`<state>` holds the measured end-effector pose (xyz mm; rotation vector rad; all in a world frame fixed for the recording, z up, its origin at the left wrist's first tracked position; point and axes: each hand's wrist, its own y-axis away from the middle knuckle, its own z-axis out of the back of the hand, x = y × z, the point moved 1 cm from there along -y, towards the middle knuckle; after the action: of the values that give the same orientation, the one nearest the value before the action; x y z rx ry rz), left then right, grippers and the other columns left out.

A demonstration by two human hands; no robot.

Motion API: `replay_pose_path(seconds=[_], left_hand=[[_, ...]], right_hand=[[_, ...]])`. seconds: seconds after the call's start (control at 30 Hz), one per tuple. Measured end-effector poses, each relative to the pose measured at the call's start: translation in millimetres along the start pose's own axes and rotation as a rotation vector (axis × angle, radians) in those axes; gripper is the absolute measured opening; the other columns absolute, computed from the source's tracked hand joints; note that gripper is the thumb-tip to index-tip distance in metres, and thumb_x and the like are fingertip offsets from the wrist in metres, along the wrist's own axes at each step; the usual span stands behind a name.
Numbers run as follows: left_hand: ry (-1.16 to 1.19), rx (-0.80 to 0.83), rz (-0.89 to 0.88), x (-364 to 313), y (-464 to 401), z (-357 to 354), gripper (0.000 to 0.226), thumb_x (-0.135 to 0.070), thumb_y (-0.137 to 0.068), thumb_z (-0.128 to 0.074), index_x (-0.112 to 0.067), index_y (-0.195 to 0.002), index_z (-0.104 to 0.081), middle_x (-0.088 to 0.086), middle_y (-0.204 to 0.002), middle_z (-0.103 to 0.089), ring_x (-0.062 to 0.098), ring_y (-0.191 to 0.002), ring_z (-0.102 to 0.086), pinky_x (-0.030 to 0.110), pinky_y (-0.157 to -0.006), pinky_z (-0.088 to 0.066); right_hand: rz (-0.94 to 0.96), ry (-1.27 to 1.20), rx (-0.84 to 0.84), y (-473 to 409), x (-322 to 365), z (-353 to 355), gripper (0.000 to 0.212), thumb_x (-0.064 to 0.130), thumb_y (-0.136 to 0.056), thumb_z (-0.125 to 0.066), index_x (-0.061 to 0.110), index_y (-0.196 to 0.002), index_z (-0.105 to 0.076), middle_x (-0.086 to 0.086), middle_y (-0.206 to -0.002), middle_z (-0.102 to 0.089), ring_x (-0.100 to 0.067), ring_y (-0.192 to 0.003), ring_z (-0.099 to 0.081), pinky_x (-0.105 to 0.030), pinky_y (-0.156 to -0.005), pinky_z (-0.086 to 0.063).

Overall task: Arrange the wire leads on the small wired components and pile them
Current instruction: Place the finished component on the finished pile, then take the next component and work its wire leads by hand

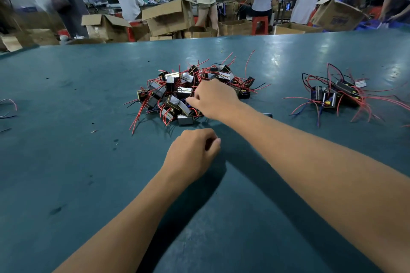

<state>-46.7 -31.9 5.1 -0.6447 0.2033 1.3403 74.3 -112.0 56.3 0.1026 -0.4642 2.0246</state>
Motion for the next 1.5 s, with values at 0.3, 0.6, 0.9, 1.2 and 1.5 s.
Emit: replay_pose_path(seconds=[0.3, 0.6, 0.9, 1.2, 1.5], left_hand=[[-0.003, -0.051, 0.089, -1, 0, 2, 0.021, -0.030, -0.095, -0.055, -0.017, -0.083, -0.065, 0.002, -0.078, -0.067, 0.027, -0.075, -0.061, 0.040, -0.066, -0.051], [0.194, -0.205, 0.217, 7, -7, 19, 0.023, -0.023, -0.094, -0.059, -0.020, -0.072, -0.066, -0.006, -0.068, -0.067, 0.014, -0.068, -0.063, 0.034, -0.065, -0.051], [0.507, -0.095, 0.218, 1, -7, 11, 0.020, -0.022, -0.099, -0.058, -0.020, -0.081, -0.067, -0.005, -0.067, -0.069, 0.007, -0.053, -0.056, 0.017, -0.054, -0.045], [0.181, 0.323, -0.071, 4, -3, 19, 0.018, -0.040, -0.082, -0.078, -0.024, -0.085, -0.070, -0.010, -0.070, -0.065, 0.001, -0.062, -0.054, 0.025, -0.062, -0.046], [0.369, 0.368, -0.064, -4, -1, 5, 0.022, -0.040, -0.083, -0.079, -0.022, -0.095, -0.072, -0.012, -0.082, -0.070, 0.007, -0.073, -0.059, 0.018, -0.065, -0.044]], right_hand=[[-0.075, -0.086, 0.006, 3, -3, -18, 0.038, 0.047, -0.077, -0.077, 0.015, -0.095, -0.068, -0.005, -0.103, -0.062, -0.027, -0.094, -0.060, -0.031, -0.070, -0.042], [-0.053, -0.226, -0.042, 111, -44, 43, 0.024, 0.039, -0.080, -0.077, 0.027, -0.092, -0.060, 0.008, -0.078, -0.066, -0.015, -0.070, -0.059, -0.032, -0.066, -0.048], [0.019, -0.138, 0.191, 173, -64, 19, 0.028, 0.042, -0.085, -0.071, 0.026, -0.108, -0.064, 0.007, -0.100, -0.058, -0.013, -0.097, -0.053, -0.033, -0.089, -0.045], [0.047, -0.201, 0.203, 178, -77, 23, 0.026, 0.041, -0.084, -0.073, 0.031, -0.106, -0.063, 0.013, -0.097, -0.060, -0.002, -0.090, -0.054, -0.020, -0.082, -0.042], [-0.077, -0.618, 0.158, 177, -81, 24, 0.012, 0.035, -0.084, -0.076, 0.032, -0.093, -0.069, 0.013, -0.087, -0.072, -0.008, -0.080, -0.067, -0.026, -0.076, -0.051]])
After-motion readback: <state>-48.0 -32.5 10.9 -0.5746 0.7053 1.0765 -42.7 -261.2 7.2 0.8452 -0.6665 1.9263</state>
